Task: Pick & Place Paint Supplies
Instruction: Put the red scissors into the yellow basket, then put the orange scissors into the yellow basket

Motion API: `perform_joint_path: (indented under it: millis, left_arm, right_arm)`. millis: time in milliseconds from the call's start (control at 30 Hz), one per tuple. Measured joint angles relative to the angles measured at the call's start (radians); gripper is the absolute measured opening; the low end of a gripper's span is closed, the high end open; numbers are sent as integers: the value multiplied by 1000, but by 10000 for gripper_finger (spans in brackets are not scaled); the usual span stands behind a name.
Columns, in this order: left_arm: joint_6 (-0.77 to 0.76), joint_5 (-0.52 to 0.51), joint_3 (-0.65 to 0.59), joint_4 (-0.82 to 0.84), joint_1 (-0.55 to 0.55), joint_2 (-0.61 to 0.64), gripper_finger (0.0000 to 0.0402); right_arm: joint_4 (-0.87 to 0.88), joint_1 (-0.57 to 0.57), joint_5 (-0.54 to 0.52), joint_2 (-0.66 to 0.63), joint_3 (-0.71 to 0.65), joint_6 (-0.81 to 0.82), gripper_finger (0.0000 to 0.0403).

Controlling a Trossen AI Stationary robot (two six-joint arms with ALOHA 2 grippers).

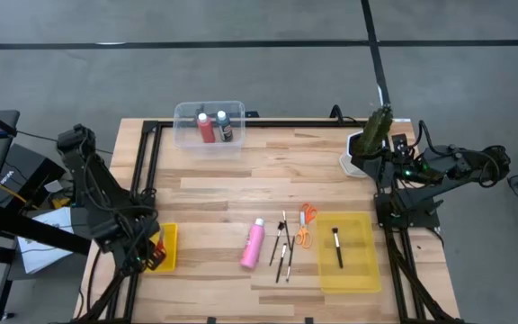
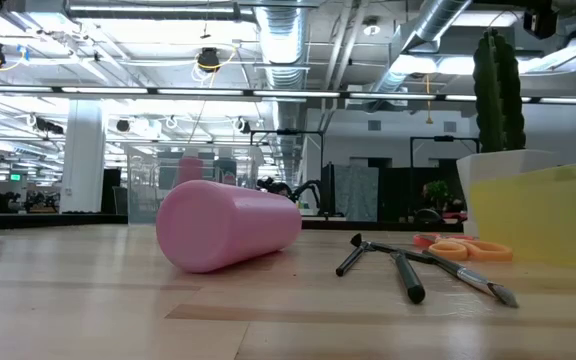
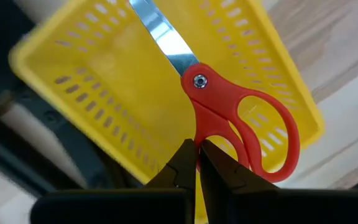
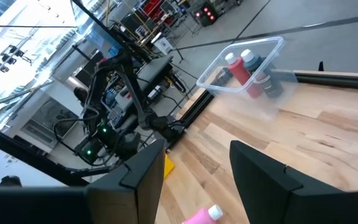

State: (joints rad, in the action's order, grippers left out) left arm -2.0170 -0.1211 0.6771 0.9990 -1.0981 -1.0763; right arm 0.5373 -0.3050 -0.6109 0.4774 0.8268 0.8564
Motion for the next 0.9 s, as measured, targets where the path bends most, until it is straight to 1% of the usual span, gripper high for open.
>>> perform_joint_path:
  millis: [167,300,567,667,800,900]
  left_arm:
    - [1,1,-44,-57,0,0,0]
    - [1,2,-57,-62,0,0,6]
    - [4,6,-57,-65,0,3,62]
    - [4,24,-56,-65,1,3,81]
    - [25,17,-31,-65,1,30,96]
    - [48,-19,-7,-66,2,68,101]
  right_arm:
    - [0,0,-12,0,0,0,177]
    - [0,0,-16,0,0,0,177]
    - [0,0,-16,0,0,7,177]
    - [0,0,-16,0,0,7,177]
    - [0,0,-16,0,0,7,177]
    - [0,0,-16,0,0,7,177]
